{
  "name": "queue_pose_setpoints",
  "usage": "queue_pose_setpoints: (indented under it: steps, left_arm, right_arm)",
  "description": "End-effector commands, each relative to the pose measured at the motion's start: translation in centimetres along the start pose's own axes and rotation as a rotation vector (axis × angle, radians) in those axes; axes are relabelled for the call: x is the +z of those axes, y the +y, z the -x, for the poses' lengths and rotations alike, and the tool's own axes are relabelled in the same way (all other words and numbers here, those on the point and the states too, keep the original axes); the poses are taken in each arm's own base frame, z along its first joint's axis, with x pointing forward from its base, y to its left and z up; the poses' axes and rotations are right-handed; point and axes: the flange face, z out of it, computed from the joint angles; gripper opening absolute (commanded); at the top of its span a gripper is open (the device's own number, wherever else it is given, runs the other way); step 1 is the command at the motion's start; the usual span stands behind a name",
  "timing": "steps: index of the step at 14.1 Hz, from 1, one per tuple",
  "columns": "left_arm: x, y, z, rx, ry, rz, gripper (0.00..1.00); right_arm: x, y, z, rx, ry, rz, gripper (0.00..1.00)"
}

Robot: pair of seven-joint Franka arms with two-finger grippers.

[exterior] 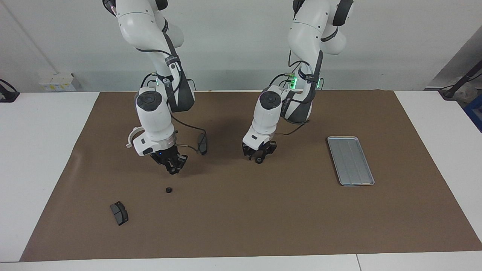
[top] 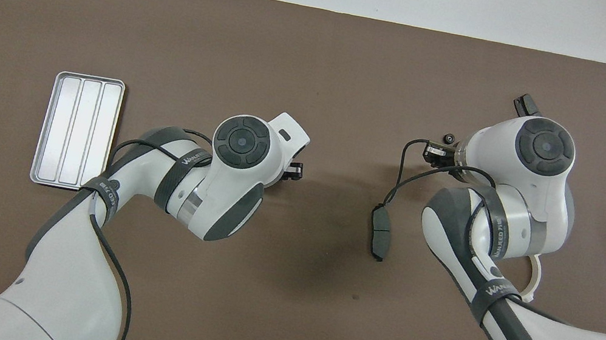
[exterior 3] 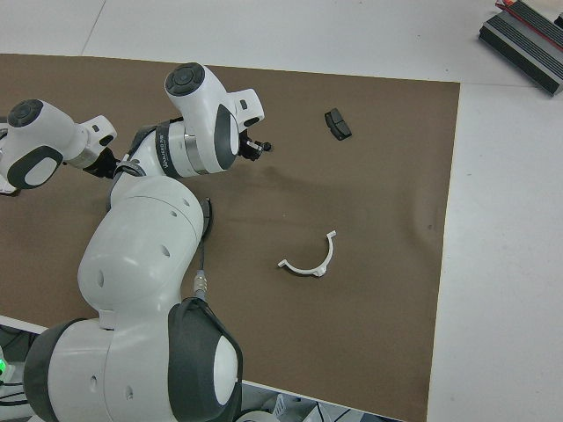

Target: Pick bearing gear from pile to tray

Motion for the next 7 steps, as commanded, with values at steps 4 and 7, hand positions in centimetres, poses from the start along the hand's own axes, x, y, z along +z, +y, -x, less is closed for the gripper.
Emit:
queue_pose_setpoints:
  steps: [4,7]
  left_arm:
    - [0.5,-0.3,0.3,0.007,0.005,0.006,0.54]
    - [0.6,-0.3,0.3,0.007,0.004,0.005,0.49]
  right_arm:
    - [-0.9,-0.1,-1.2,-0.007,0.013,-0.014,0.05]
    - [-2.1,-1.1,-2.2,-0.013,0.023,-0.02,0.05]
